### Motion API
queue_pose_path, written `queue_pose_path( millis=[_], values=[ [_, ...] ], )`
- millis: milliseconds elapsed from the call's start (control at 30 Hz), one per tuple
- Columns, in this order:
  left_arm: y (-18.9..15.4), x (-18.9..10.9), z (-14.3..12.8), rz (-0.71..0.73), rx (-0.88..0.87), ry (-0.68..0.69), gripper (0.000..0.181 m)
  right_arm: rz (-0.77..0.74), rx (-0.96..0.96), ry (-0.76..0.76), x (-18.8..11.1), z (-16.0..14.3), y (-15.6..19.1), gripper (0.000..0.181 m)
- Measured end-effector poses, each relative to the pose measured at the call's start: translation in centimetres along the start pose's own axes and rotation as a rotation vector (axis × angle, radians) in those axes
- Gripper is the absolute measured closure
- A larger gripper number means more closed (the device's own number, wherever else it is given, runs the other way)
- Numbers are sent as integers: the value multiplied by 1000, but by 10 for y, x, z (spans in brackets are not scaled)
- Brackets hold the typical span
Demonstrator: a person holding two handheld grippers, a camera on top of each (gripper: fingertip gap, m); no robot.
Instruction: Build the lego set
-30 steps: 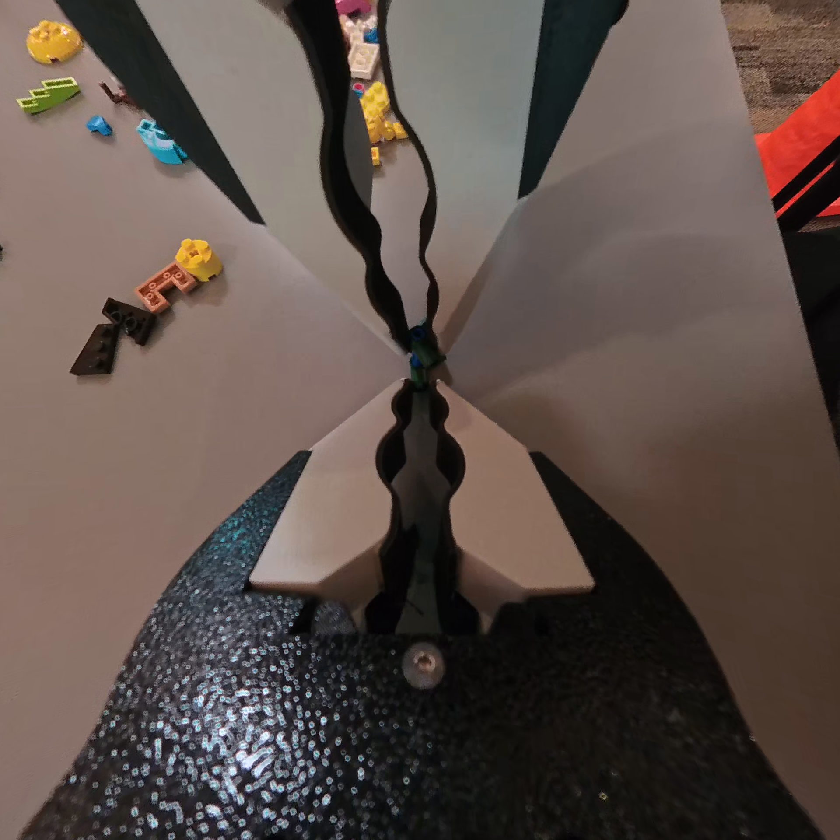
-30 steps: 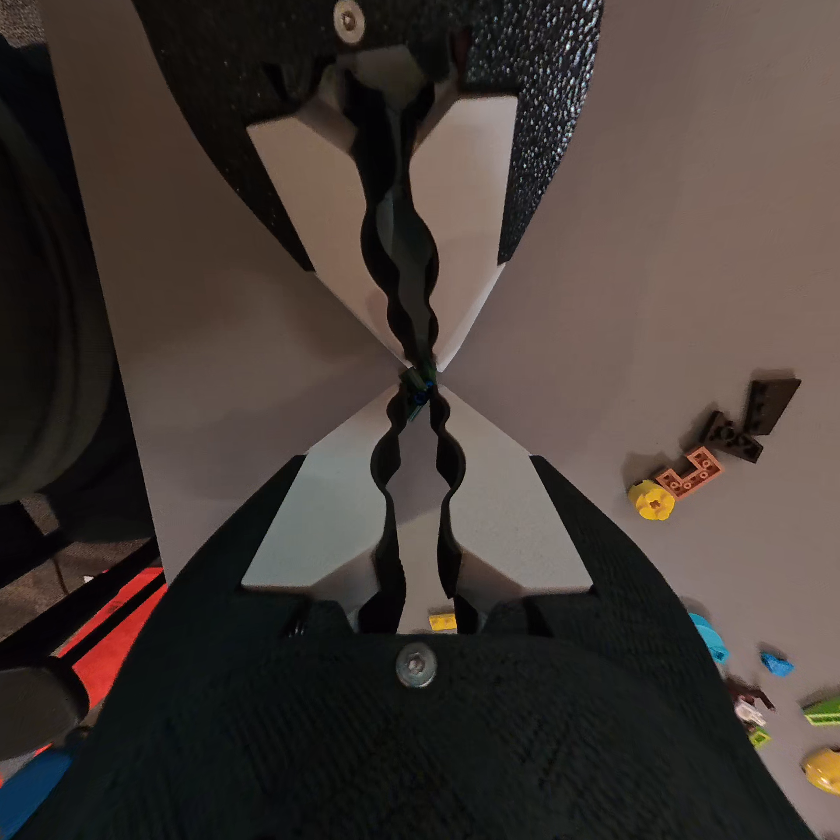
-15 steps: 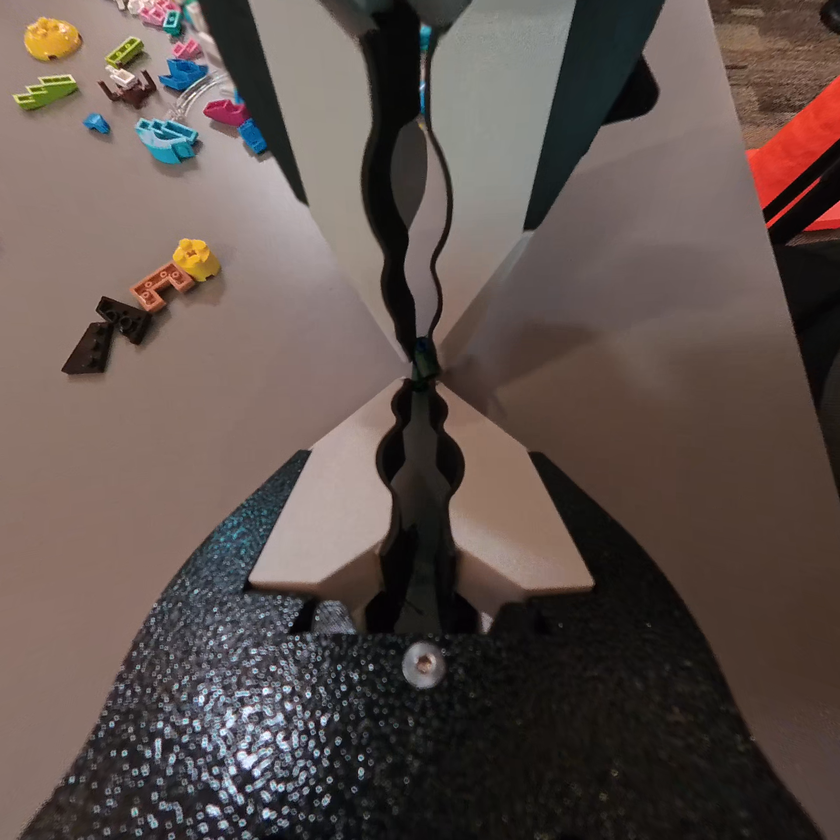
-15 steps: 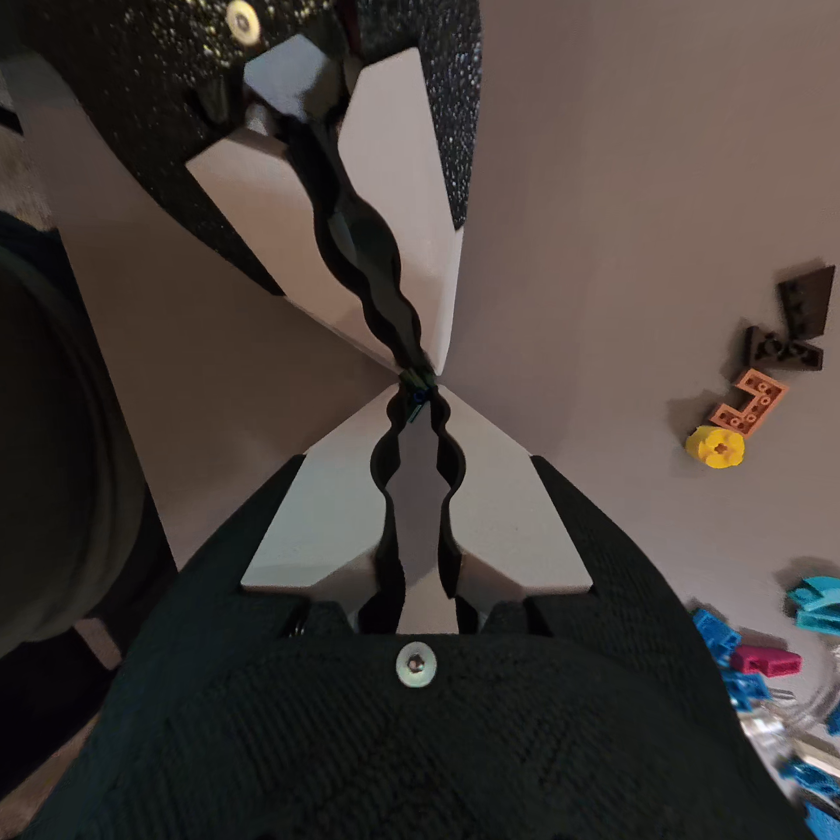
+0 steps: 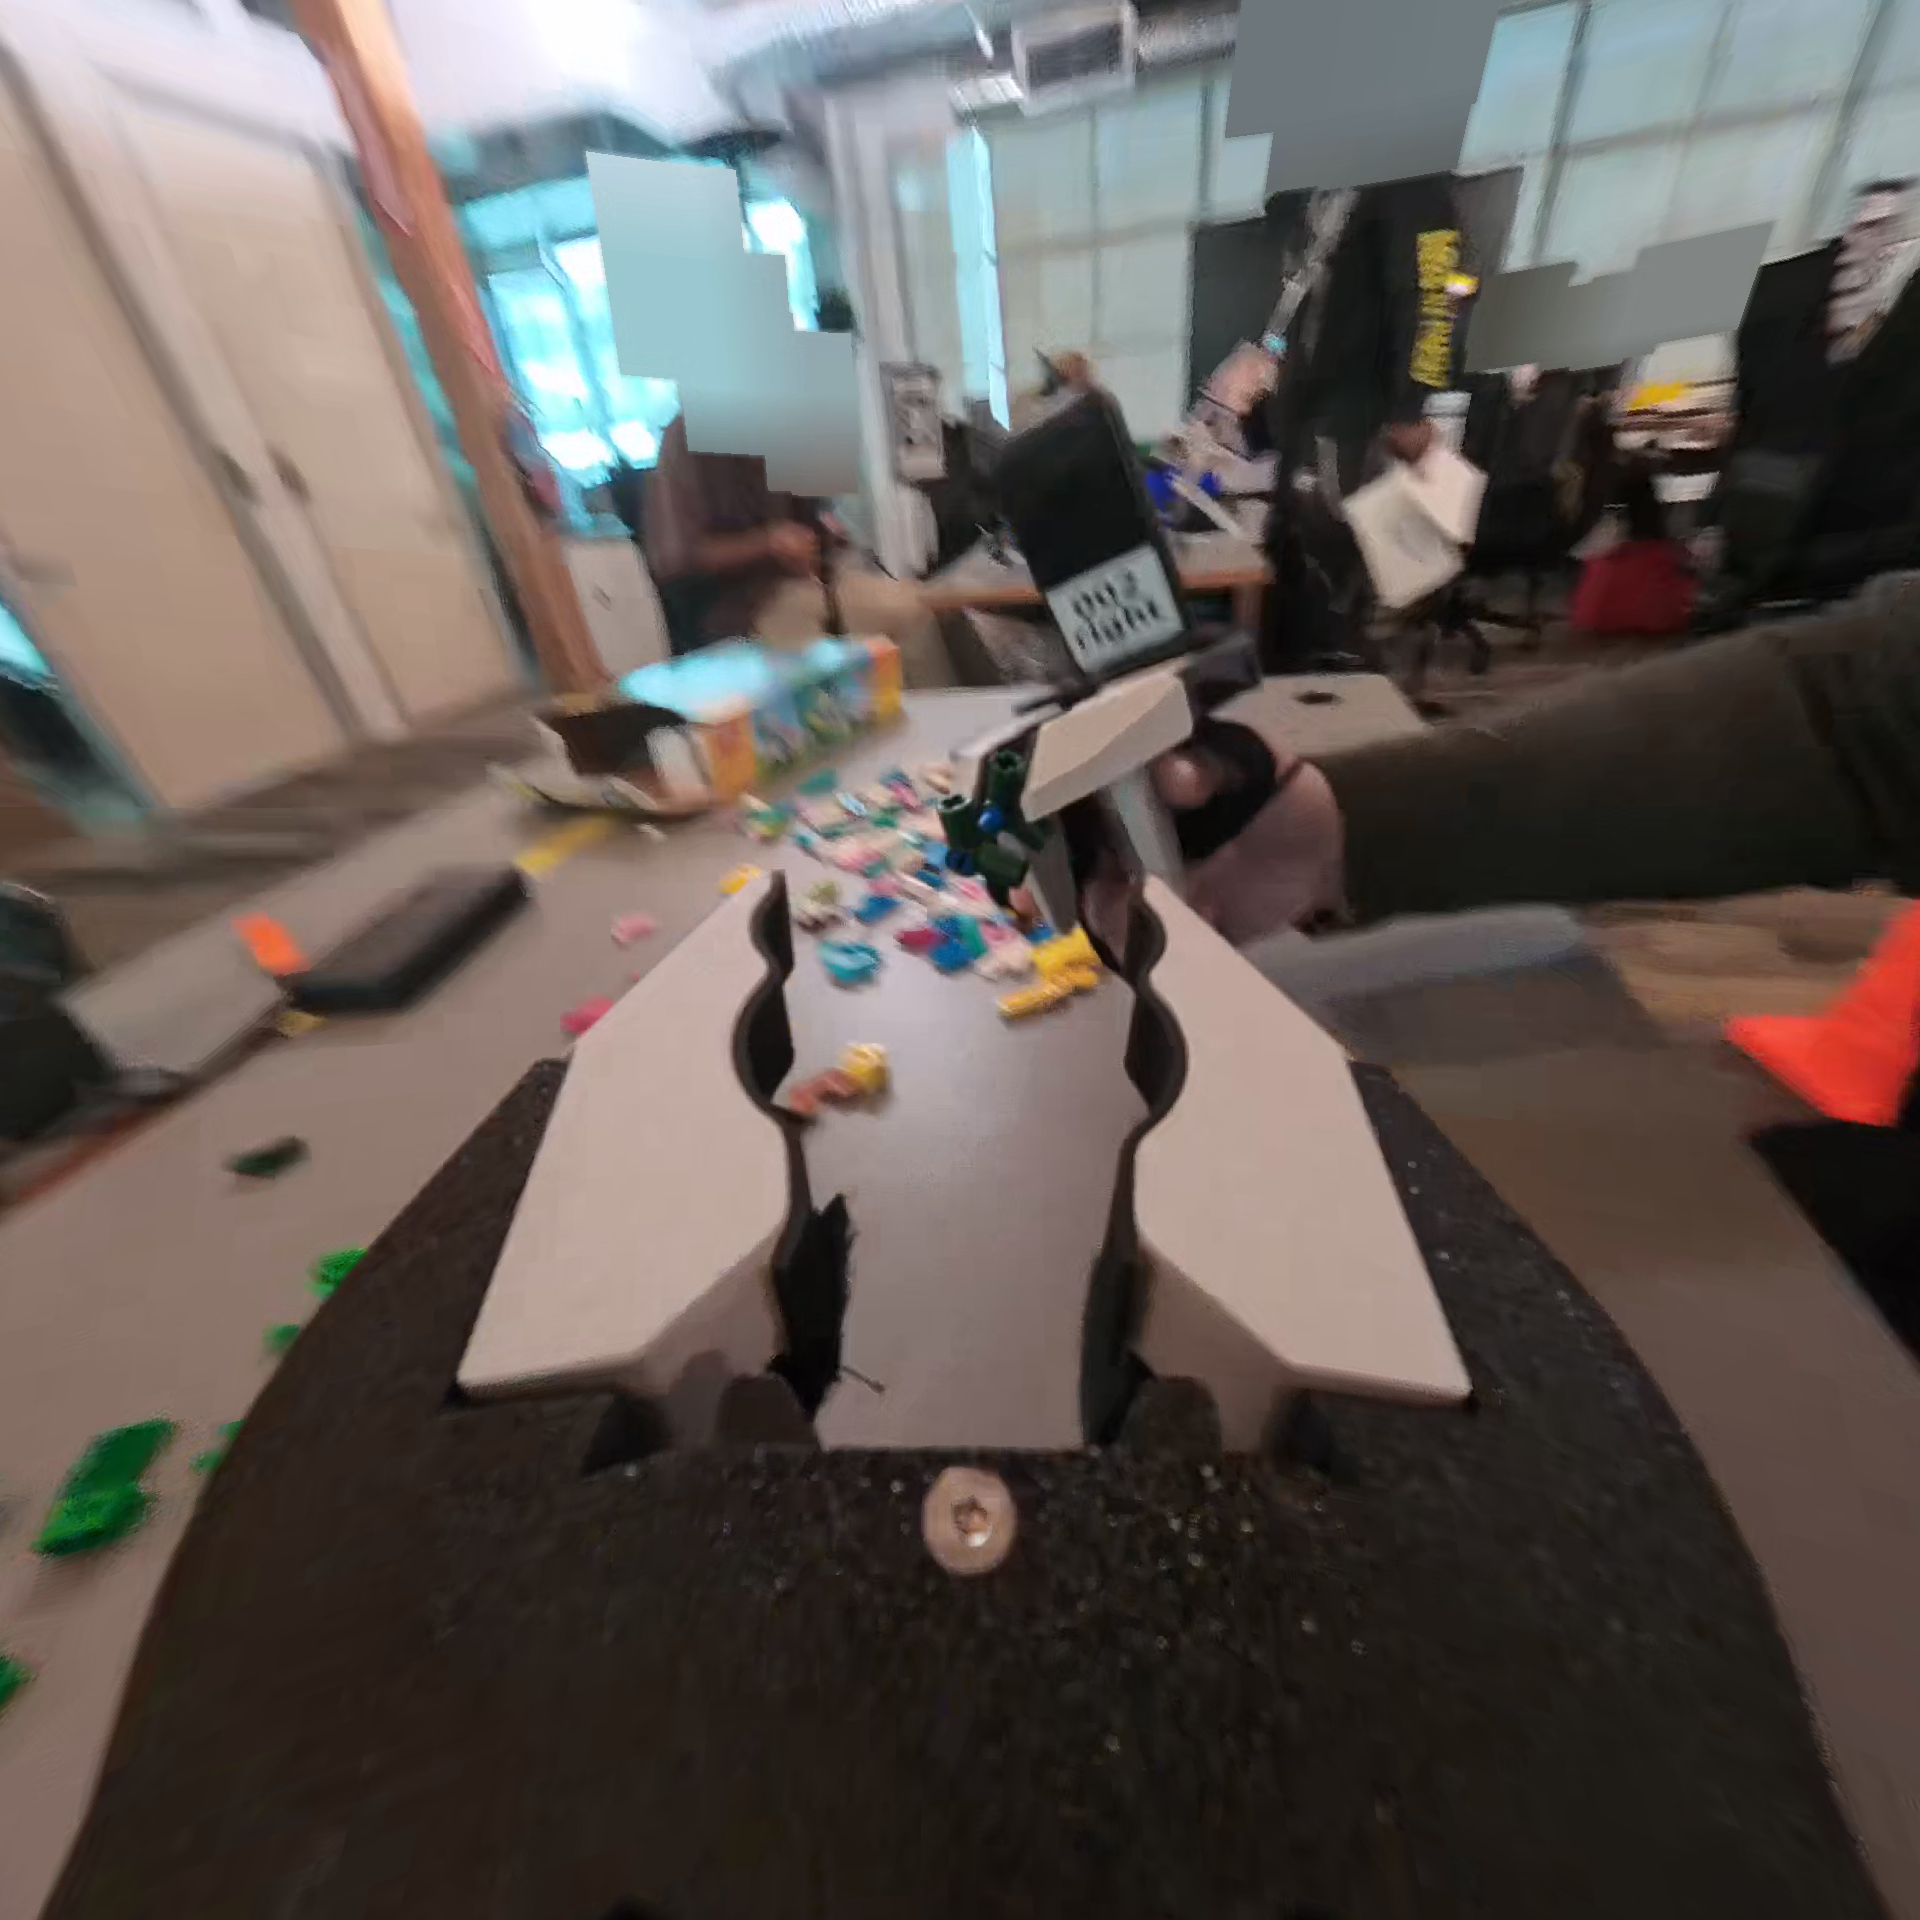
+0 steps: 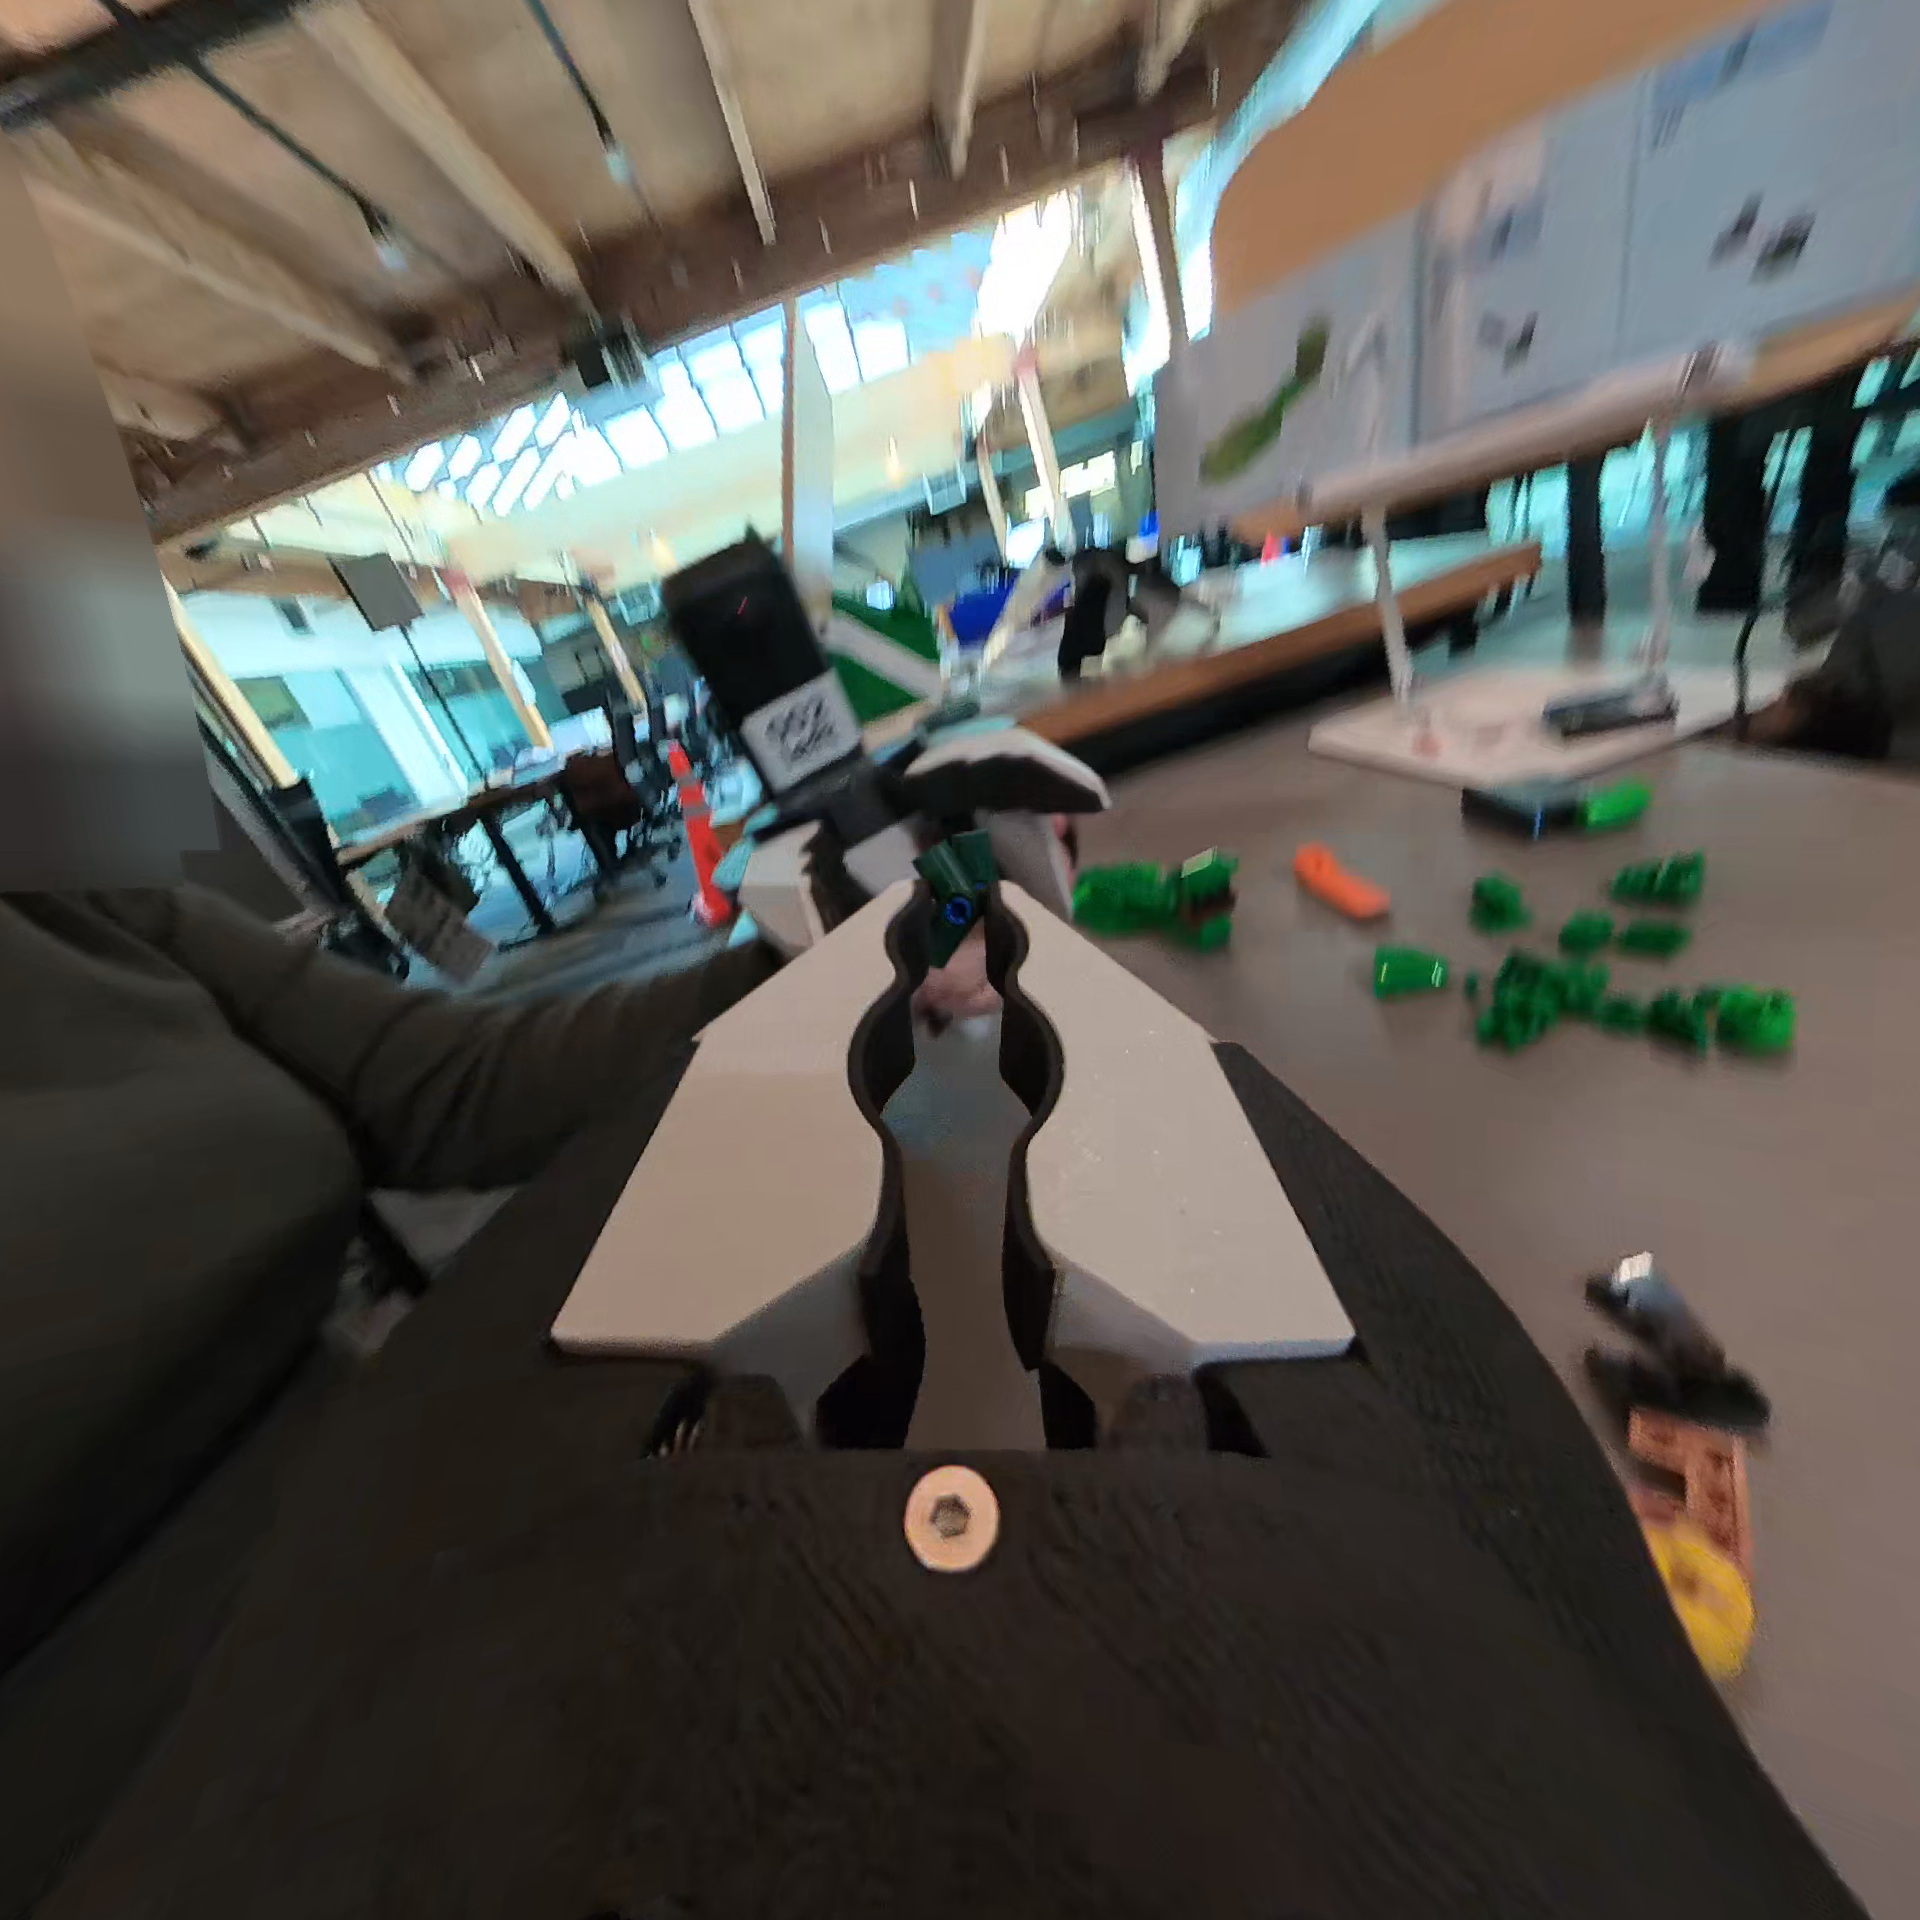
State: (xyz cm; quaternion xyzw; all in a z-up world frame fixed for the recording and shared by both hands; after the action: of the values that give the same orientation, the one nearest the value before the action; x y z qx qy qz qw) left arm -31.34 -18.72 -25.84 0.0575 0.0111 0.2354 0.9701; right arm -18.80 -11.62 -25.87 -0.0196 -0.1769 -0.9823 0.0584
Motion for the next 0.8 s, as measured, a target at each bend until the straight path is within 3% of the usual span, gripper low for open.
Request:
queue_pose_path(
  millis=[100, 167, 233, 333, 533, 700, 800],
  values=[
    [-1, -9, 12, 232, 254, -5, 126, 50, 58, -135, 13, 11, -2, 173],
    [-6, -11, 18, 309, 380, -6, 136, 86, 154, -175, 22, 15, -6, 173],
    [-11, -7, 19, 292, 413, -10, 138, 141, 235, -159, 30, 13, -7, 173],
    [-11, -2, 16, 200, 297, -46, 139, 220, 228, -84, 35, 3, -1, 173],
    [-11, -5, 14, 73, 210, -79, 160, 271, 228, -29, 30, -3, 3, 173],
    [-14, -6, 14, 51, 266, -45, 160, 317, 293, -23, 29, -4, 4, 173],
    [-16, -8, 15, 15, 253, -47, 149, 347, 355, -41, 27, -1, 3, 173]
  ],
)
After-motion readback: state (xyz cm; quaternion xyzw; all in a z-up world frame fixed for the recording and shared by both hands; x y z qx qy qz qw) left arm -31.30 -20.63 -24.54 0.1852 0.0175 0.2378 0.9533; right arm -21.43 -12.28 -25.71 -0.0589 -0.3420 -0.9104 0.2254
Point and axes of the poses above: each gripper's, where its closed fingertips meet, x out along the fingers, z out of its top, y = z × x across the jaws, the point moved 7 cm from there along -x, back along the fingers, and after that the axes turned 14 degrees about -z, right-handed, at the moved point
